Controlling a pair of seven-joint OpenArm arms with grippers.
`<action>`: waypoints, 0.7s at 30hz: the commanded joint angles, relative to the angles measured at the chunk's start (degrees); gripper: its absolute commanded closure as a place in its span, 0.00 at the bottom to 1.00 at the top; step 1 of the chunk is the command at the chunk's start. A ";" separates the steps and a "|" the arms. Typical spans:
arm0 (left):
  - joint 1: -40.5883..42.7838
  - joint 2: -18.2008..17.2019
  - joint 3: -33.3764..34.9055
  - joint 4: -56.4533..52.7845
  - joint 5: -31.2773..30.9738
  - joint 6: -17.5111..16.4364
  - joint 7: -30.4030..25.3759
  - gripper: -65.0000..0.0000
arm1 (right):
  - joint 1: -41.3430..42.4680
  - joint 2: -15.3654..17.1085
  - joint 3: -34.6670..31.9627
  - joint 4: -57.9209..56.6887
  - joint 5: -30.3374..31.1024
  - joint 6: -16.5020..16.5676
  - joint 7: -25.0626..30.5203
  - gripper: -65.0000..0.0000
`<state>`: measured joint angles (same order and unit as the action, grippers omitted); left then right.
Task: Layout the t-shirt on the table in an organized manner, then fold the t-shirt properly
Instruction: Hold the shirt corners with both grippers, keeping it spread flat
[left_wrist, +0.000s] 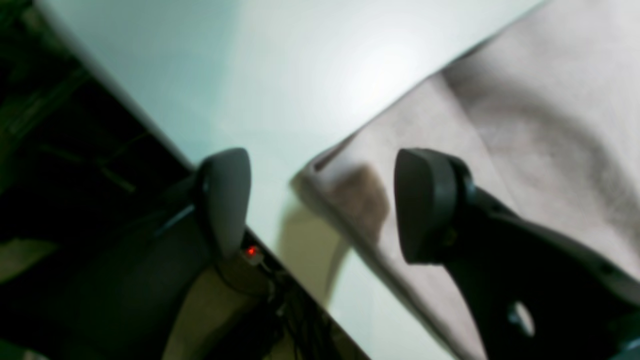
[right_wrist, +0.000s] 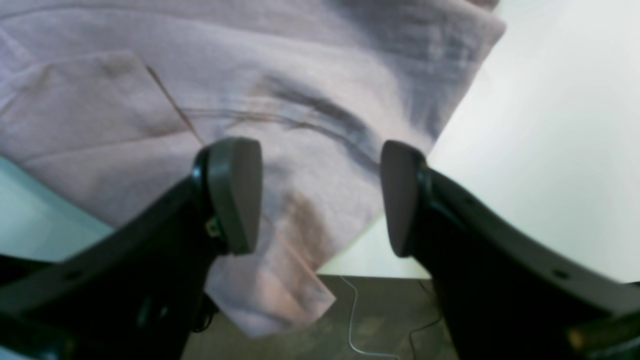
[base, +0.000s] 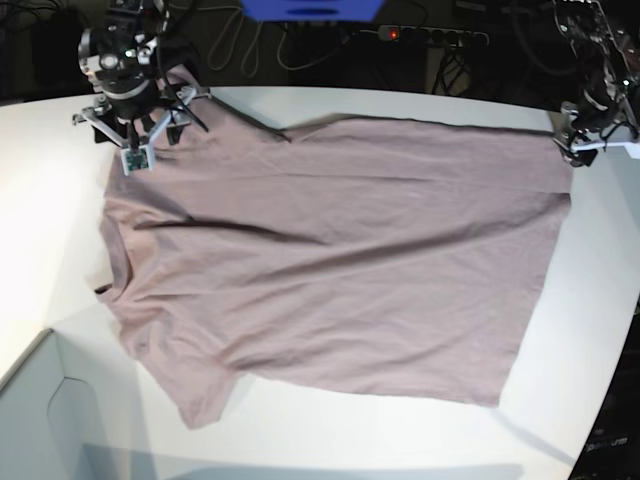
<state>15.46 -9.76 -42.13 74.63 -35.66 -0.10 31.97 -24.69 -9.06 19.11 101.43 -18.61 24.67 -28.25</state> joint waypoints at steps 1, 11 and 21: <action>-0.21 -0.83 -0.20 -0.39 -0.08 0.23 0.17 0.33 | -0.59 0.06 0.18 1.30 0.28 0.26 1.04 0.43; -0.56 -2.86 5.95 -2.67 -0.16 0.14 -0.19 0.50 | -3.49 0.06 -0.26 4.73 0.37 0.26 1.04 0.42; -0.56 -2.68 6.04 -2.50 -0.34 0.14 0.17 1.00 | -3.84 0.06 0.80 2.97 0.37 2.28 1.04 0.42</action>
<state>14.55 -12.16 -36.21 71.77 -36.01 -0.08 30.65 -28.58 -9.10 19.68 103.53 -18.55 26.15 -28.18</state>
